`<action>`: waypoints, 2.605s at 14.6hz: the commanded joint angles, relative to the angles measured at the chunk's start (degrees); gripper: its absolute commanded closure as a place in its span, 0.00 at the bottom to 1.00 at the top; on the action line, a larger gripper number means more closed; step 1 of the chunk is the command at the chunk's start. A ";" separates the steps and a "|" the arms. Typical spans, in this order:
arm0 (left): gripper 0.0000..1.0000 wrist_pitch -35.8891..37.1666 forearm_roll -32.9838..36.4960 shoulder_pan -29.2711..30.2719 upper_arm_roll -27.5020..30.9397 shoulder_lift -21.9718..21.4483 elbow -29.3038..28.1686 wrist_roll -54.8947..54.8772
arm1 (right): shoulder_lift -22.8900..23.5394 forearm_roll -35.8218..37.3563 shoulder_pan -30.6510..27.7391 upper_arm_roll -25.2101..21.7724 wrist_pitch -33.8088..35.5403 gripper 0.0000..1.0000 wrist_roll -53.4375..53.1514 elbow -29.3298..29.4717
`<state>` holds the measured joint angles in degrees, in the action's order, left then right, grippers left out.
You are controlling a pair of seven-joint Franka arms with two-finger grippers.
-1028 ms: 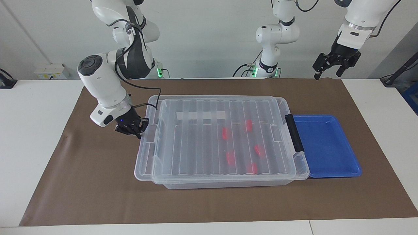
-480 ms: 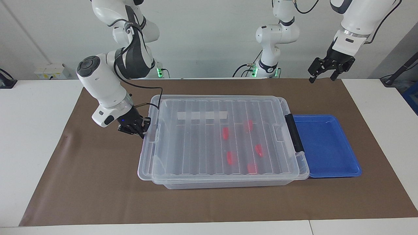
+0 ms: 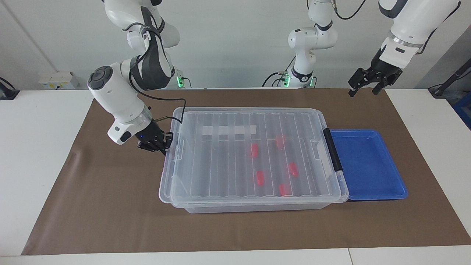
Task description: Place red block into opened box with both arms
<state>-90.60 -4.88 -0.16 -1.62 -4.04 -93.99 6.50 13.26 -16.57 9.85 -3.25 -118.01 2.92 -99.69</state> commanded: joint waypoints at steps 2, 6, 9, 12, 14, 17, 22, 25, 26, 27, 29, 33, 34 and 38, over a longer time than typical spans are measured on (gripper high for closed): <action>0.00 1.30 -0.57 0.42 -0.41 0.96 1.71 -1.41 | -0.96 -0.40 -0.80 0.08 -0.82 1.00 0.24 -1.04; 0.00 0.25 0.74 0.51 -0.32 1.05 1.71 -1.49 | -1.48 12.66 -1.50 -0.45 -0.29 0.93 -3.87 0.28; 0.00 -0.37 1.36 0.51 -0.41 0.70 0.74 -1.49 | -4.63 19.10 -1.59 -0.44 3.74 0.00 -10.55 0.46; 0.00 -1.25 1.36 0.33 -0.41 0.70 0.48 -1.49 | -8.06 20.52 -3.51 -0.97 11.11 0.00 -11.09 1.94; 0.00 -1.34 1.36 0.33 -0.41 0.79 0.56 -1.49 | -9.74 20.17 -4.49 -0.97 17.17 0.00 -11.09 4.05; 0.00 -1.08 1.28 0.51 -0.41 1.14 1.00 -1.67 | -11.32 19.91 -5.01 -1.94 28.06 0.00 -11.18 9.22; 0.00 3.48 0.84 1.04 -0.32 4.73 5.56 -1.67 | -12.29 19.56 -6.42 -2.12 33.20 0.00 -9.69 11.62; 0.00 4.21 1.80 0.42 -0.32 6.41 8.04 -1.67 | -13.34 19.73 -5.63 -1.94 32.93 0.00 -9.16 9.61; 0.00 3.94 2.15 0.33 -0.40 6.41 7.95 -1.67 | -13.70 20.08 -5.63 -1.94 32.85 0.00 -8.12 8.90; 0.00 3.85 2.15 0.33 -0.41 6.41 7.95 -1.67 | -13.70 20.17 -5.63 -1.94 32.85 0.00 -6.89 8.81; 0.00 3.50 2.50 0.51 -0.32 6.41 7.95 -1.58 | -13.53 19.47 -5.89 -1.85 32.76 0.00 -6.96 9.24; 0.00 3.23 6.02 0.33 -0.41 6.32 7.51 -2.81 | -13.52 19.47 -5.98 -1.85 32.85 0.00 -6.35 9.16; 0.00 2.80 7.15 0.33 -0.41 6.24 7.51 -2.81 | -13.52 19.47 -6.16 -1.85 32.85 0.00 -6.35 9.25; 0.00 0.51 8.57 0.33 -0.41 6.32 7.16 -2.81 | -13.52 19.47 -6.33 -1.85 32.85 0.00 -6.35 9.25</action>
<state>-89.23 2.38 0.12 -1.92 1.56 -87.82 4.58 0.75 2.82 4.24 -5.41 -85.27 -4.85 -89.37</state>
